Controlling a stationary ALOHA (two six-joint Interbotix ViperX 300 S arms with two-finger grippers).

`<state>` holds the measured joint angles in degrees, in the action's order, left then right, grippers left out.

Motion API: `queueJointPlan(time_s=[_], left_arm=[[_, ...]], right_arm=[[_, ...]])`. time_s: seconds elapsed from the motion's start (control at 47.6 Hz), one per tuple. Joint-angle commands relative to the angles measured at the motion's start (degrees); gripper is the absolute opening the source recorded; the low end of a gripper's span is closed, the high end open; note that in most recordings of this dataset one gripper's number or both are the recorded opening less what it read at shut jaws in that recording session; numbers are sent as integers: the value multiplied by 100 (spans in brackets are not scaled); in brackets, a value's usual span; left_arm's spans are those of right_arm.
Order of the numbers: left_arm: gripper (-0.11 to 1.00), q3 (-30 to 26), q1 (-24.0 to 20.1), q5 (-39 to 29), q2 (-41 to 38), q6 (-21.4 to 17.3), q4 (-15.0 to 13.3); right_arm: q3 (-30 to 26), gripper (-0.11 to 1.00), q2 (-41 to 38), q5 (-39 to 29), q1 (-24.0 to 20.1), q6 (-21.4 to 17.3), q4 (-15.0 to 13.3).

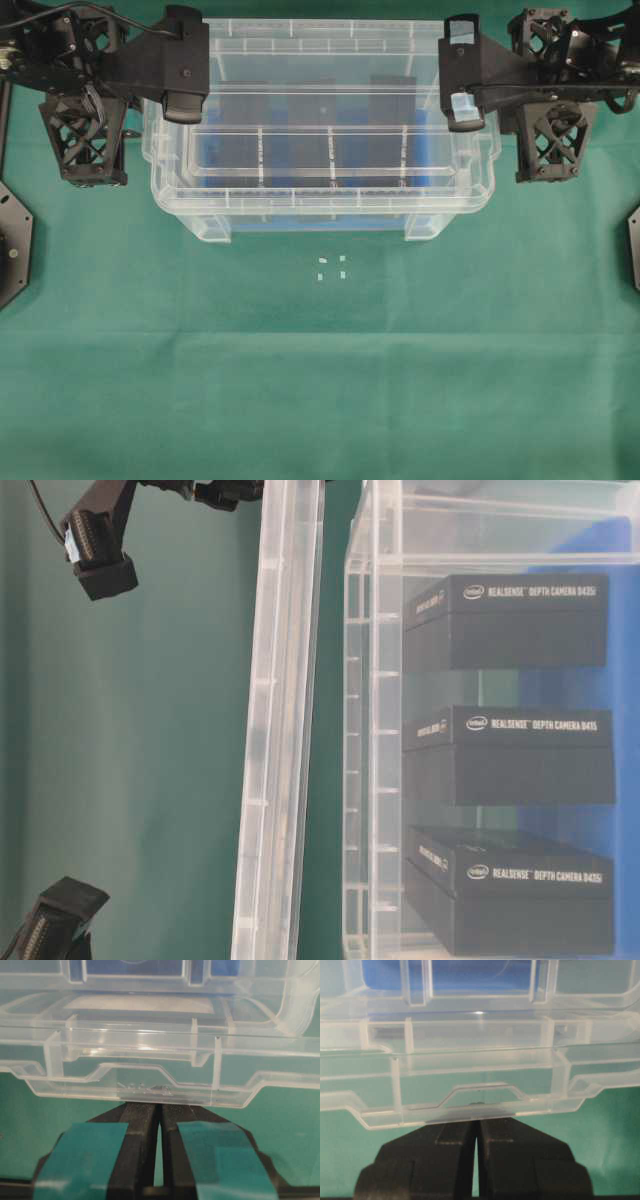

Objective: Clamp the lid of the box with both arms, then lift and open it.
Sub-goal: 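Lift the clamped lid upward off the box with both grippers, then carry the lid toward the front of the table with both grippers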

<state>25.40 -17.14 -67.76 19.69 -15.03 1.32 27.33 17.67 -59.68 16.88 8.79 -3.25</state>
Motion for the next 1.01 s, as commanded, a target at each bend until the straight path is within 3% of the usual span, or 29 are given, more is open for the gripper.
queueJointPlan(time_s=[0.0, 0.504, 0.987], left_arm=[[1, -378, 105, 105, 35, 53, -26], [1, -404, 281, -62, 70, 237, -26], [1, -316, 896, -176, 141, 817, 0]], right_arm=[[-431, 0, 79, 105, -202, -26, 9], [-554, 0, 79, -70, -422, -141, 0], [-606, 0, 79, -422, -1187, -1230, -527]])
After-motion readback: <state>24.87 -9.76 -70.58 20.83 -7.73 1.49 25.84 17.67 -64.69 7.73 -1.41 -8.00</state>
